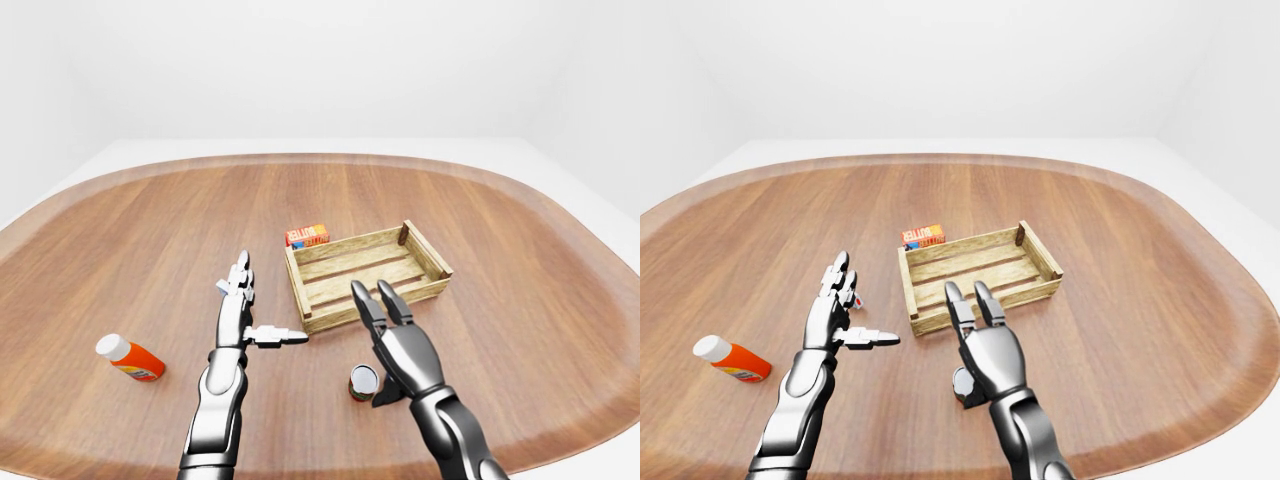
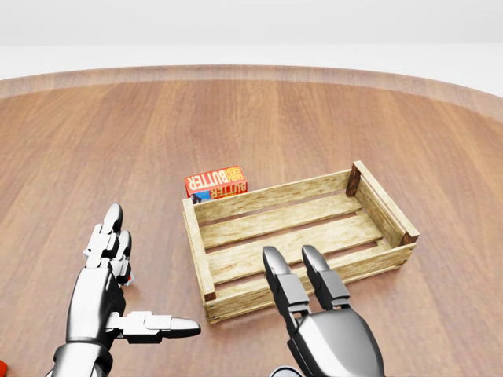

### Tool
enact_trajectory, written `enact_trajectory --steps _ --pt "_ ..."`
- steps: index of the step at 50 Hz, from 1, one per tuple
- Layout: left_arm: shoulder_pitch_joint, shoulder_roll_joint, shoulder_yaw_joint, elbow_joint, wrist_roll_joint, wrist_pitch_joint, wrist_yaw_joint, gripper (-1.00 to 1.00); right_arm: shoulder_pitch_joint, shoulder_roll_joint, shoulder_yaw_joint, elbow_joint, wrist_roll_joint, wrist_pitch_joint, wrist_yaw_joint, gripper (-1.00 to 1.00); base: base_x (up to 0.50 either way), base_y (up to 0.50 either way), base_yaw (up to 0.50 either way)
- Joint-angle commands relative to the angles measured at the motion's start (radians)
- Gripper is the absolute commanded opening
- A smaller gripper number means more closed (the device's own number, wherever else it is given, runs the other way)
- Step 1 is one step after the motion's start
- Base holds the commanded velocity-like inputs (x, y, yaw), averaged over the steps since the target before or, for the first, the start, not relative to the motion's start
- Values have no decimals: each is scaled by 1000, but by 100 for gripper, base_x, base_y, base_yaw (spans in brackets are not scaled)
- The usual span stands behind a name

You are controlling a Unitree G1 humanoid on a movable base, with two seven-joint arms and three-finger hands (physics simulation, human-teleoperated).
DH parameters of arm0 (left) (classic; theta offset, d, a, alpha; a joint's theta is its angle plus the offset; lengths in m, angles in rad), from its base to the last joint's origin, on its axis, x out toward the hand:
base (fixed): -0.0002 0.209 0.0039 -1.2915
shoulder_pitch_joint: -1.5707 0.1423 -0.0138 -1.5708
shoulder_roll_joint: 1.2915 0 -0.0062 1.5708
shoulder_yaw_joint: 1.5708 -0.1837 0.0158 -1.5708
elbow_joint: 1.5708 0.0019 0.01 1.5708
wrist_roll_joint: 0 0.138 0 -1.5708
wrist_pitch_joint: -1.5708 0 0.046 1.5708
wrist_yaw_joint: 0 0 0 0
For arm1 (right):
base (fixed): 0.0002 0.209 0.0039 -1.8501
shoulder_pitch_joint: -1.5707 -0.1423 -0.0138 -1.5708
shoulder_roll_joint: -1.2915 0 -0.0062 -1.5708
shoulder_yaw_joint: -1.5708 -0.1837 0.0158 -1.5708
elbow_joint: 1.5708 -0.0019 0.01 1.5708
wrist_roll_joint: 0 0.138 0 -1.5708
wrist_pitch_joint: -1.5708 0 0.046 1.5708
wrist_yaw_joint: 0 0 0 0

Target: Pick up the tomato sauce, and put it in the wooden tray.

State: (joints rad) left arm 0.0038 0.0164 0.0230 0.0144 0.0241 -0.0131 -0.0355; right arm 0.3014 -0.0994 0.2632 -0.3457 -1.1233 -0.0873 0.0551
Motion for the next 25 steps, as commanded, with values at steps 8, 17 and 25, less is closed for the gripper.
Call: enact_trajectory --steps 8,17,25 --pt "1 0 0 1 -1 -1 -1 100 -12 -11 24 68 -60 0 15 100 0 0 0" --pt "1 0 0 0 -2 1 -1 100 -12 -9 26 72 -57 0 34 100 0 0 0" --pt "0 0 0 -1 -1 1 -1 100 -10 -11 22 73 -51 0 52 100 0 0 0"
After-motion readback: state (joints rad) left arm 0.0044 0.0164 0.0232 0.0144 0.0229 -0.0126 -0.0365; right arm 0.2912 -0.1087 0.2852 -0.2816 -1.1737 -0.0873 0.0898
